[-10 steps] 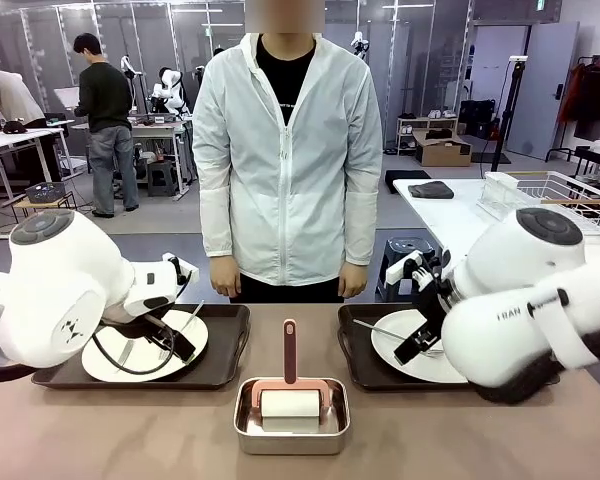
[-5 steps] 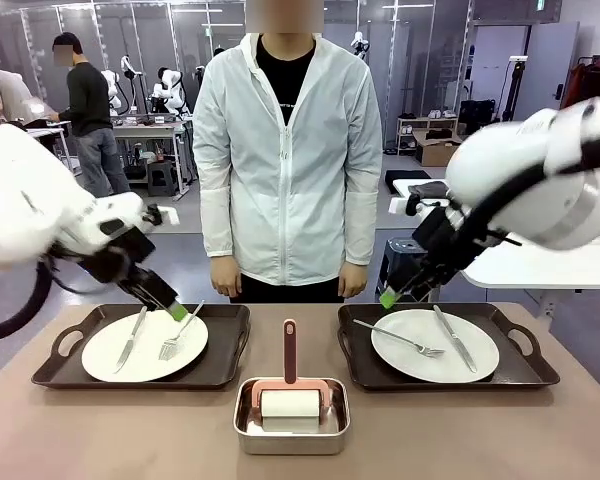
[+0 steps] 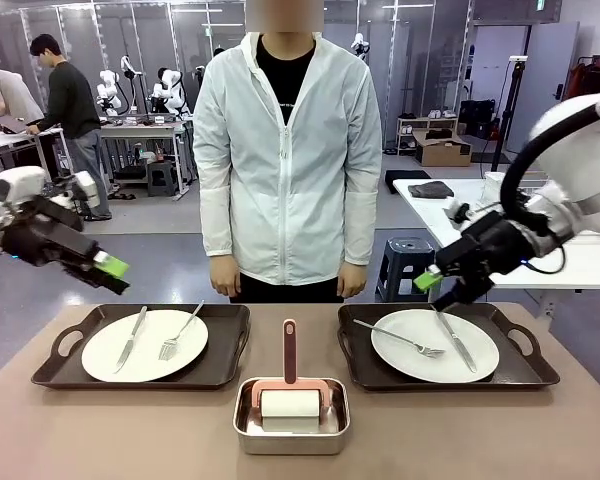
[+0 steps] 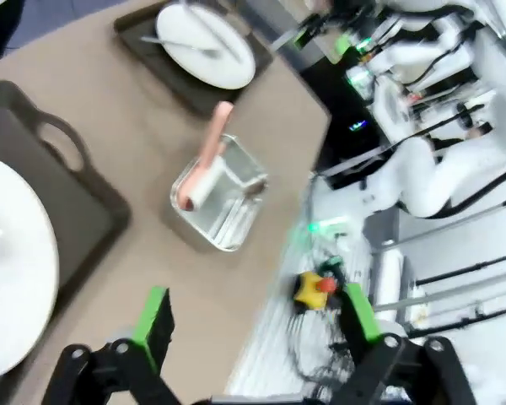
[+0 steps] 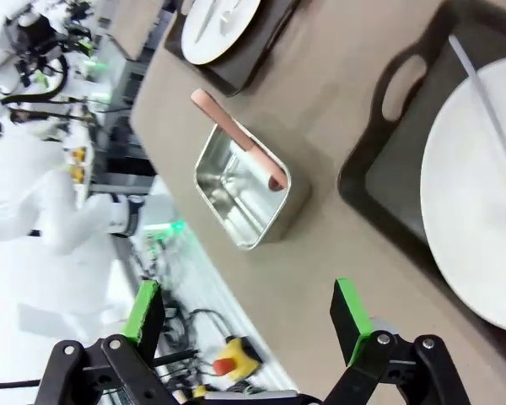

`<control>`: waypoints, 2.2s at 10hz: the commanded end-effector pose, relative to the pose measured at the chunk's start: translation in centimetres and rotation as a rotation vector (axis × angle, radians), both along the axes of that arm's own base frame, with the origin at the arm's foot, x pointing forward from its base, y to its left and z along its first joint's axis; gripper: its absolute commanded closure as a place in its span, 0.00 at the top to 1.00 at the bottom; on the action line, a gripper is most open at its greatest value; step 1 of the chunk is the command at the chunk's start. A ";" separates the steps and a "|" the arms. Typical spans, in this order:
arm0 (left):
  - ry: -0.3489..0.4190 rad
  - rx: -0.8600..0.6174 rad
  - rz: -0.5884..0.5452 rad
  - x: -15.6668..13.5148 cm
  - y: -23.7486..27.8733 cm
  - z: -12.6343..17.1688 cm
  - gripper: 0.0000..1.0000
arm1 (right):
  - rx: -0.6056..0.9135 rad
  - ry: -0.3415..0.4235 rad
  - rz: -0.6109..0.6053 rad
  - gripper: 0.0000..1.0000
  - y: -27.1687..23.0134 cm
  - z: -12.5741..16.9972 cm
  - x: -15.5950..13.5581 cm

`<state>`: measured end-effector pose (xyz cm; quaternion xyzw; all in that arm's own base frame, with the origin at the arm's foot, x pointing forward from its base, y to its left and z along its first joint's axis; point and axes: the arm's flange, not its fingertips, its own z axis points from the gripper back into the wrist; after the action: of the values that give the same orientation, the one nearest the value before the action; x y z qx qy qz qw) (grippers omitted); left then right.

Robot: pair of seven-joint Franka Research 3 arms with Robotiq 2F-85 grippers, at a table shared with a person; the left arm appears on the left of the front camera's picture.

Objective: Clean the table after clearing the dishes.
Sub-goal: When the left (or right) Handle tray is removed, use the left hand (or right hand) to clean the left (or right) side of the table with the Lint Roller.

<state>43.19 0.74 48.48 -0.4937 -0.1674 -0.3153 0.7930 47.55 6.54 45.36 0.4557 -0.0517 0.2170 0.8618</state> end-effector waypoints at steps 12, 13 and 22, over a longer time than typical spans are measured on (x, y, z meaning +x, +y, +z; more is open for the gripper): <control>0.300 -0.385 0.523 -5.8 31.0 -5.2 1.00 | 0.438 0.180 -0.521 1.00 -33.2 -5.3 -3.5; 0.299 -0.399 0.565 -6.7 32.2 -5.1 1.00 | 0.441 0.191 -0.563 1.00 -34.9 -5.9 -4.1; 0.304 -0.376 0.551 -7.4 32.4 -5.9 1.00 | 0.428 0.206 -0.576 1.00 -35.4 -6.7 -4.7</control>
<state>35.97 33.07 42.63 -0.6087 -0.2261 0.0241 0.7601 42.98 -29.23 38.25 0.6114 -0.1337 -0.0997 0.7735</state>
